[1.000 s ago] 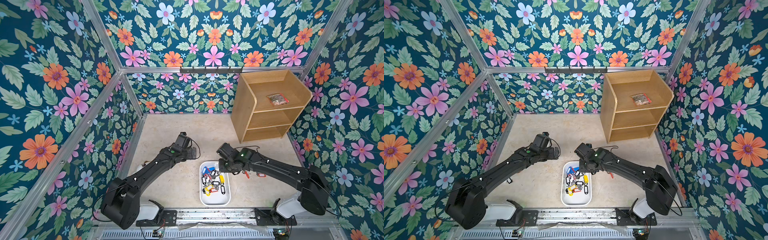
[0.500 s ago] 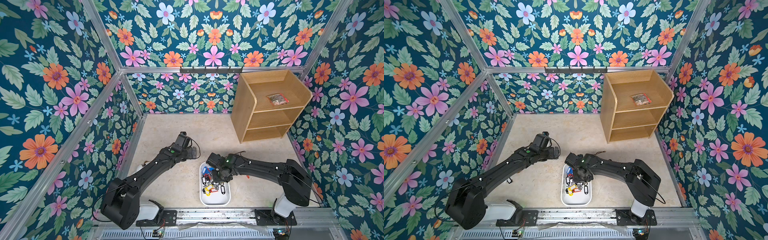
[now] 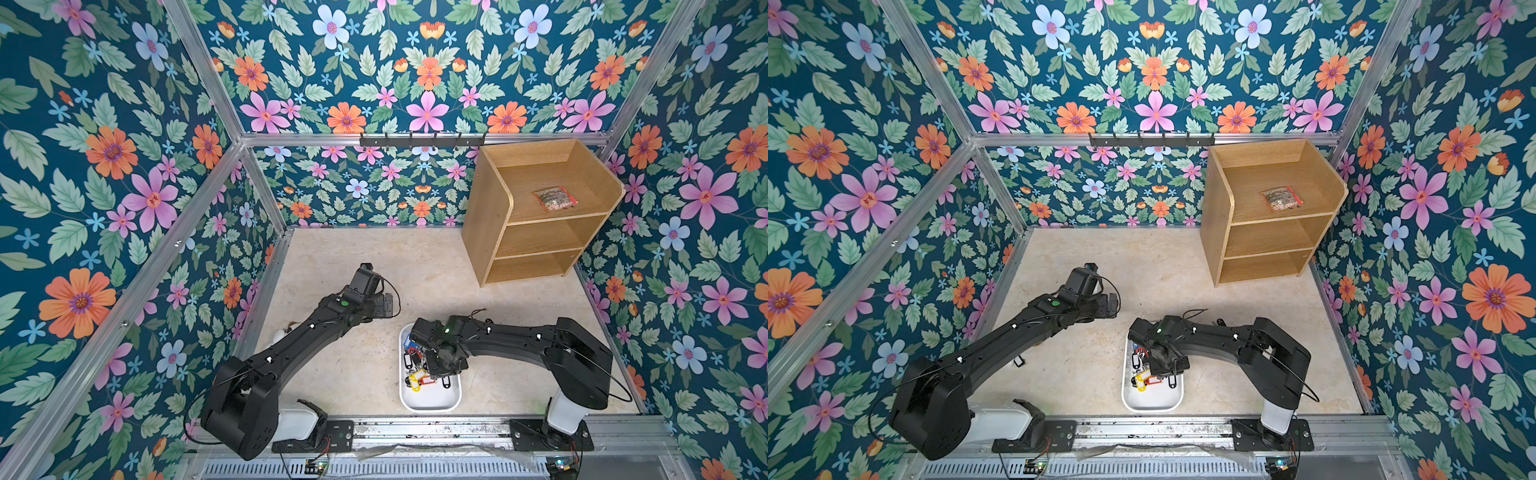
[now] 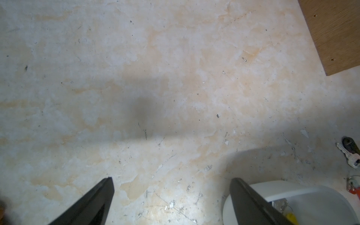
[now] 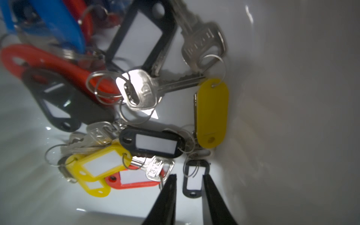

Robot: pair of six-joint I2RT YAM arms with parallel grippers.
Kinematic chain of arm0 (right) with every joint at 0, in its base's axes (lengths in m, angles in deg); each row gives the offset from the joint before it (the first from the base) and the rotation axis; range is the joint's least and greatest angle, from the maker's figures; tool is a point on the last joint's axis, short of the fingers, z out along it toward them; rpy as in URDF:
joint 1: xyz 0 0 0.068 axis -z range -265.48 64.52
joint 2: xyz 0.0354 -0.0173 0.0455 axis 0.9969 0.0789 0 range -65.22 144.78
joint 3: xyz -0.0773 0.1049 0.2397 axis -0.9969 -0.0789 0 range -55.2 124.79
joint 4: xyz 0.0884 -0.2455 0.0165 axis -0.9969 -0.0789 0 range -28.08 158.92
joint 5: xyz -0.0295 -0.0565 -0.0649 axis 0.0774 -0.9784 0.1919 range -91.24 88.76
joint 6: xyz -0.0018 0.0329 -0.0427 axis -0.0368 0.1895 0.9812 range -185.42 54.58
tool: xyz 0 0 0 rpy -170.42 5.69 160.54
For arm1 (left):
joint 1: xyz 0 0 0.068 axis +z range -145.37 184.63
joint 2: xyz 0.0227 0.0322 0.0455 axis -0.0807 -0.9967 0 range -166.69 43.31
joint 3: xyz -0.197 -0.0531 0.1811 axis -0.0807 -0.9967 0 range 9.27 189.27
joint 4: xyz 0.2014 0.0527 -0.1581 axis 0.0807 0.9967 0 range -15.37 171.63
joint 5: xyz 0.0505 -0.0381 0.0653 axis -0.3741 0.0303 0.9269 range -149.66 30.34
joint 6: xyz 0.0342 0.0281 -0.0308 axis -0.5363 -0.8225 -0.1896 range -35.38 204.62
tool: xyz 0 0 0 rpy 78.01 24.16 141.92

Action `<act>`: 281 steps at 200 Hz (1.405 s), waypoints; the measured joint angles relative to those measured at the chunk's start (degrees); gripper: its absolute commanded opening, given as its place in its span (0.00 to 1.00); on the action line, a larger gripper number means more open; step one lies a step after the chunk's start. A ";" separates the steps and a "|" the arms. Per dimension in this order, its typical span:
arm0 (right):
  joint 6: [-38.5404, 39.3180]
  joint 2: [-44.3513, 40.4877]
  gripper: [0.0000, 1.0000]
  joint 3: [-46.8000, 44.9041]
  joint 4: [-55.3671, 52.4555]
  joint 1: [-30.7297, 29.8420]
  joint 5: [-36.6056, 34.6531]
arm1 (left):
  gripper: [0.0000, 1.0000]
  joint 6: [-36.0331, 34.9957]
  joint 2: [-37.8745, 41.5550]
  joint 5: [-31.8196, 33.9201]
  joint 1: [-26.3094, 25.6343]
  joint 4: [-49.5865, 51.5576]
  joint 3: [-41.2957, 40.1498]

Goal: Take the keys out of the storage box
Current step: Pick up the key from the storage box, then place the key at the center of the board.

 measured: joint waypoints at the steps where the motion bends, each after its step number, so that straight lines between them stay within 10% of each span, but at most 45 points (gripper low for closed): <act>1: 0.00 0.04 0.26 0.00 -0.02 0.00 0.00 | 0.99 0.00 0.00 0.00 0.00 0.00 0.00; 78: 0.02 1.81 0.00 0.15 -0.15 0.02 -1.31 | 0.99 0.00 0.00 0.04 -0.11 0.00 0.00; 197: -0.83 -10.82 0.00 7.28 -5.68 1.64 -6.19 | 0.99 0.00 0.04 0.04 -0.33 0.00 0.00; 281: 8.70 -24.72 0.00 -7.74 -3.61 39.82 -10.40 | 0.99 0.00 0.33 0.07 -0.55 0.00 0.00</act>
